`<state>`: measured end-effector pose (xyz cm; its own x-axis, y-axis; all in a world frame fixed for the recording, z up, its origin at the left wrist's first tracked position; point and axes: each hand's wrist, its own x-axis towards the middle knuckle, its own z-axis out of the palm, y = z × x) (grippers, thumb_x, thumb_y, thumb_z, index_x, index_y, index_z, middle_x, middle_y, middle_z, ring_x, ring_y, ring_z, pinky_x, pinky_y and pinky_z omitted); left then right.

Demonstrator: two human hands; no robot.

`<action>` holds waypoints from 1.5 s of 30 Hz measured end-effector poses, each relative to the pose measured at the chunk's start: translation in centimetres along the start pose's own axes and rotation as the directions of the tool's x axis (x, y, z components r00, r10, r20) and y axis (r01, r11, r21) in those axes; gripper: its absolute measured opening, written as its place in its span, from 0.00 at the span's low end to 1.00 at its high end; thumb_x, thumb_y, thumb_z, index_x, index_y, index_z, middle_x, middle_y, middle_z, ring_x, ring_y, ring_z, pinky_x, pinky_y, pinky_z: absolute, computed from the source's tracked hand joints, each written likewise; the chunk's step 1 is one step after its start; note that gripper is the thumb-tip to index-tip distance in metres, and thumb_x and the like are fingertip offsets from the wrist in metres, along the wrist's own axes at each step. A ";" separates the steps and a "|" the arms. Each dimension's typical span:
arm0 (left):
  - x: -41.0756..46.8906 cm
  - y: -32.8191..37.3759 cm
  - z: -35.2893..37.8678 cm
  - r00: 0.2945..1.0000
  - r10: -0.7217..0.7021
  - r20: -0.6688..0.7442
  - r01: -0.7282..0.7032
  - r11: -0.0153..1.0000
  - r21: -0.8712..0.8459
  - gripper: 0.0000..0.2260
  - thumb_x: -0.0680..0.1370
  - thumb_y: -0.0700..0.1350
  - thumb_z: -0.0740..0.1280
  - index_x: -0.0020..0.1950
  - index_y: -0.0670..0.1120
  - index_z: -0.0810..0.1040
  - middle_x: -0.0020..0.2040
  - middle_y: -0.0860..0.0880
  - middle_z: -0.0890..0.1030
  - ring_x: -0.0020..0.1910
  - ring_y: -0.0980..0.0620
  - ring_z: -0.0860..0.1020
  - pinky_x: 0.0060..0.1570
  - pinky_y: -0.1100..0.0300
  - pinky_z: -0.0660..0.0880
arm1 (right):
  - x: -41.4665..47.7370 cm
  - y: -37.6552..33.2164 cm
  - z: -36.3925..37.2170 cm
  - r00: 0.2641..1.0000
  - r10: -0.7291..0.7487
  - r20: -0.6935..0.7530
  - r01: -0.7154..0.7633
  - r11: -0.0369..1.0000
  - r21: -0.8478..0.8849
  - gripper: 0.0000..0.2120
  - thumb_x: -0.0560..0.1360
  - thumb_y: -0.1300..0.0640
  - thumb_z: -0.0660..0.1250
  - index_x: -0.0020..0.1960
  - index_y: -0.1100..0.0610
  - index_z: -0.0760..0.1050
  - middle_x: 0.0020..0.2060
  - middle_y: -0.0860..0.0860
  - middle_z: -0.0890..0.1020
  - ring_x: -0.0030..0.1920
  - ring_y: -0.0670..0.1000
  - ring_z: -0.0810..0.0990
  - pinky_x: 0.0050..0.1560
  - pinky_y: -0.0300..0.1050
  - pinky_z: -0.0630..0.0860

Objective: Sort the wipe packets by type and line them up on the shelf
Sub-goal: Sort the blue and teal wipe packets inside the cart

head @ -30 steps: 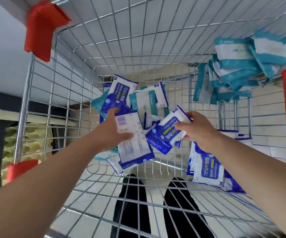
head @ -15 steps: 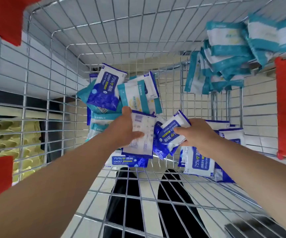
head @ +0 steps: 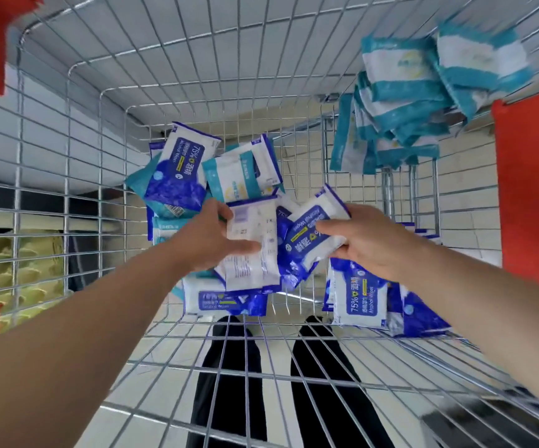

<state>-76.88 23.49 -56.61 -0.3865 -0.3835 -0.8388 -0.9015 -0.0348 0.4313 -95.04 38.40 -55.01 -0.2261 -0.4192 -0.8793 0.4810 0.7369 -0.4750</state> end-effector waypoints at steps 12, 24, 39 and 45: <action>-2.9 9.2 11.4 0.938 0.320 0.133 -0.315 0.947 -0.057 0.30 0.70 0.39 0.75 0.63 0.52 0.59 0.46 0.48 0.76 0.35 0.49 0.76 0.33 0.56 0.76 | -7.7 1.5 -13.3 0.994 -0.036 -0.104 -0.071 0.509 -0.858 0.18 0.73 0.59 0.71 0.62 0.57 0.75 0.56 0.55 0.80 0.54 0.54 0.79 0.51 0.44 0.72; -1.5 8.2 16.0 0.978 0.196 0.070 -0.208 0.925 0.319 0.38 0.63 0.60 0.77 0.65 0.49 0.62 0.59 0.48 0.72 0.54 0.47 0.75 0.52 0.54 0.72 | -5.6 3.6 -14.6 0.962 -0.218 0.167 0.147 -0.108 -0.983 0.24 0.70 0.47 0.72 0.63 0.53 0.71 0.56 0.52 0.75 0.55 0.54 0.76 0.50 0.48 0.76; -2.2 7.9 15.4 0.956 0.291 0.042 -0.293 0.926 0.237 0.21 0.71 0.51 0.74 0.58 0.49 0.67 0.58 0.49 0.69 0.43 0.56 0.70 0.41 0.66 0.64 | -5.0 1.8 -14.6 0.966 -0.208 0.155 0.164 0.026 -0.986 0.10 0.71 0.60 0.68 0.52 0.53 0.74 0.47 0.48 0.76 0.46 0.49 0.74 0.43 0.44 0.70; -2.4 8.4 16.1 0.980 0.194 0.046 -0.199 0.922 0.331 0.14 0.68 0.57 0.75 0.47 0.53 0.76 0.64 0.51 0.65 0.48 0.51 0.76 0.49 0.57 0.75 | -4.7 1.9 -14.8 0.972 -0.175 0.158 0.174 0.077 -0.982 0.09 0.70 0.60 0.70 0.50 0.55 0.76 0.42 0.47 0.74 0.45 0.49 0.72 0.43 0.43 0.70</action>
<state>-86.65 38.97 -56.36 -0.5629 -0.3398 -0.7535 -0.8193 0.3498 0.4543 -105.62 49.60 -52.25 -0.1698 -0.6206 -0.7656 -0.8338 0.5046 -0.2241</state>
